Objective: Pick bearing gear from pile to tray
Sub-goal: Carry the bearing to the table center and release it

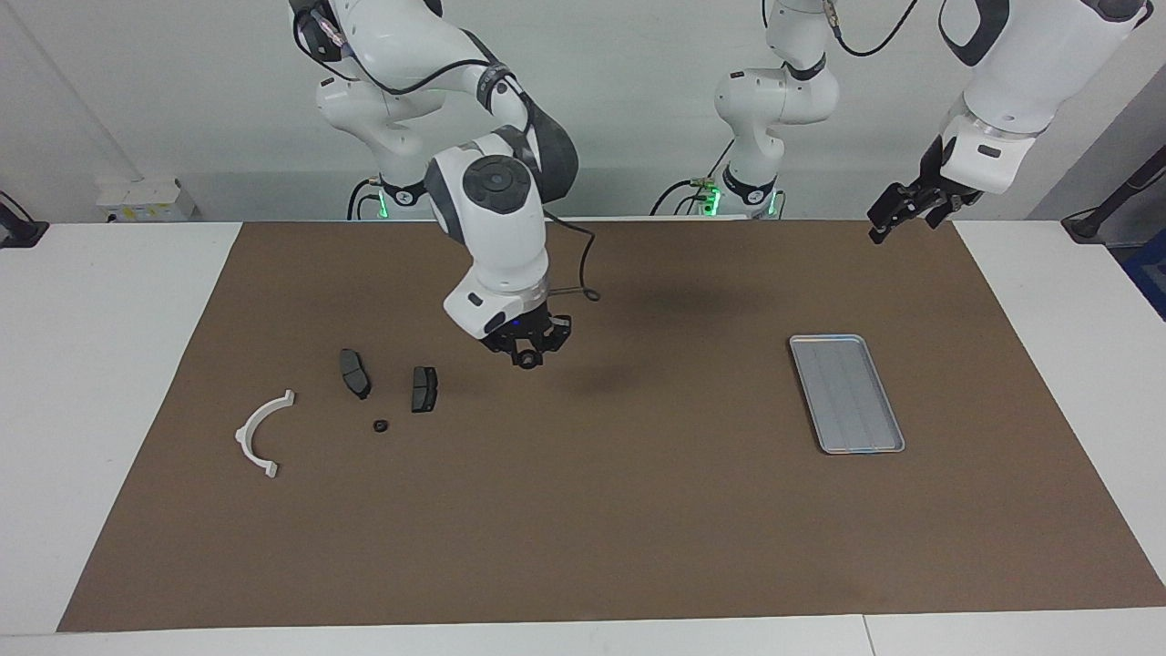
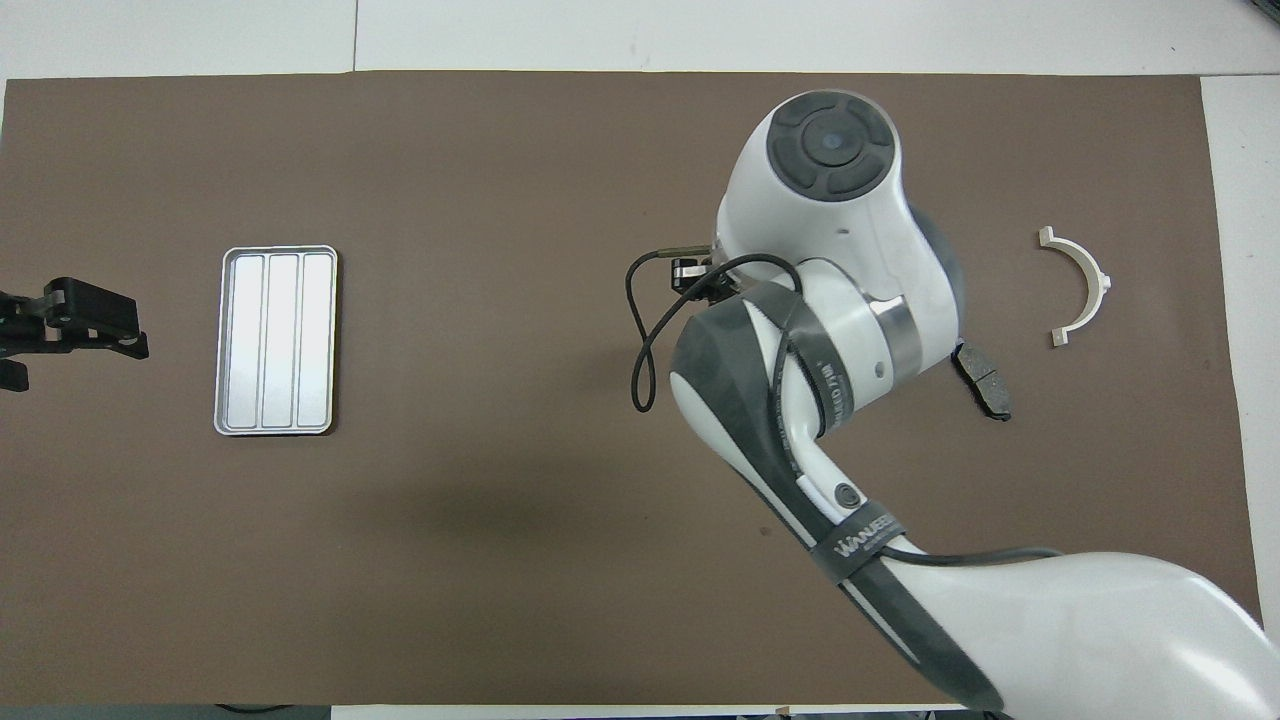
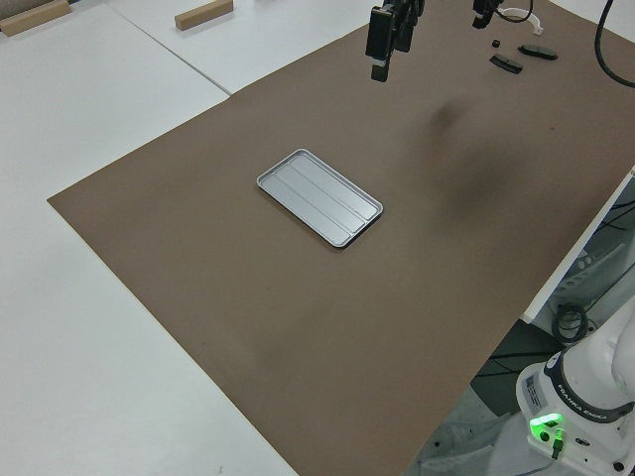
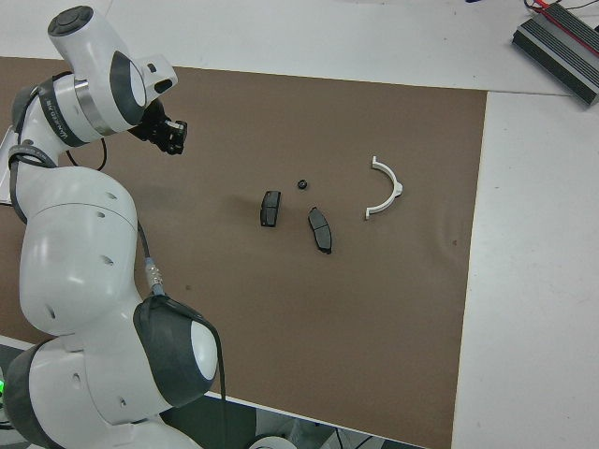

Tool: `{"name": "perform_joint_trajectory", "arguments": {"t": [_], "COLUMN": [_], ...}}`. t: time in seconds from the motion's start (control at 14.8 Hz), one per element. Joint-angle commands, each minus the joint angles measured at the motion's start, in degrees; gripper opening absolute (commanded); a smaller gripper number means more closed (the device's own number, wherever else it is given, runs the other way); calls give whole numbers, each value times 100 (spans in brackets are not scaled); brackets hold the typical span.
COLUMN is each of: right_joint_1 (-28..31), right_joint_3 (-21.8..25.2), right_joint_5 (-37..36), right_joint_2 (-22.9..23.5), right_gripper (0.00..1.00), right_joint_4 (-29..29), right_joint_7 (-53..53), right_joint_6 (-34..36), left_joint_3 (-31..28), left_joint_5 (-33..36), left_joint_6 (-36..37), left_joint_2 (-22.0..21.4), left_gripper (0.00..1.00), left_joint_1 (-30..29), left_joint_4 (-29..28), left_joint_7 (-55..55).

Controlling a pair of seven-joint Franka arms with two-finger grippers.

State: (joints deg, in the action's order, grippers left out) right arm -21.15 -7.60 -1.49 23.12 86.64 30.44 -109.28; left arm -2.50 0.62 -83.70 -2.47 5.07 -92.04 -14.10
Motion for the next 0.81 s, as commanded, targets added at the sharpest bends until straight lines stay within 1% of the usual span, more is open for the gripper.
{"name": "perform_joint_trajectory", "arguments": {"t": [0.0, 0.2, 0.34, 0.47, 0.74], "right_joint_1": [-100, -363, -390, -565, -575], "right_joint_3": [4, 4, 4, 4, 4], "right_joint_5": [-45, -36, -36, -36, -27], "right_joint_2": [-80, 60, 209, 359, 465], "right_gripper": [0, 0, 0, 0, 0], "right_joint_4": [659, 854, 872, 890, 1214], "right_joint_7": [164, 497, 533, 647, 674], "right_joint_6": [-619, -1059, -1236, -1420, -2000], "left_joint_3": [39, 39, 39, 39, 39], "left_joint_5": [26, 26, 26, 26, 26], "left_joint_6": [30, 38, 30, 30, 29], "left_joint_2": [-122, -122, -122, -122, -122], "left_gripper": [100, 100, 100, 100, 100], "left_joint_1": [-41, -41, -41, -41, -41], "left_joint_4": [-104, -104, -104, -104, -104], "left_joint_7": [30, 30, 21, 30, 21]}}
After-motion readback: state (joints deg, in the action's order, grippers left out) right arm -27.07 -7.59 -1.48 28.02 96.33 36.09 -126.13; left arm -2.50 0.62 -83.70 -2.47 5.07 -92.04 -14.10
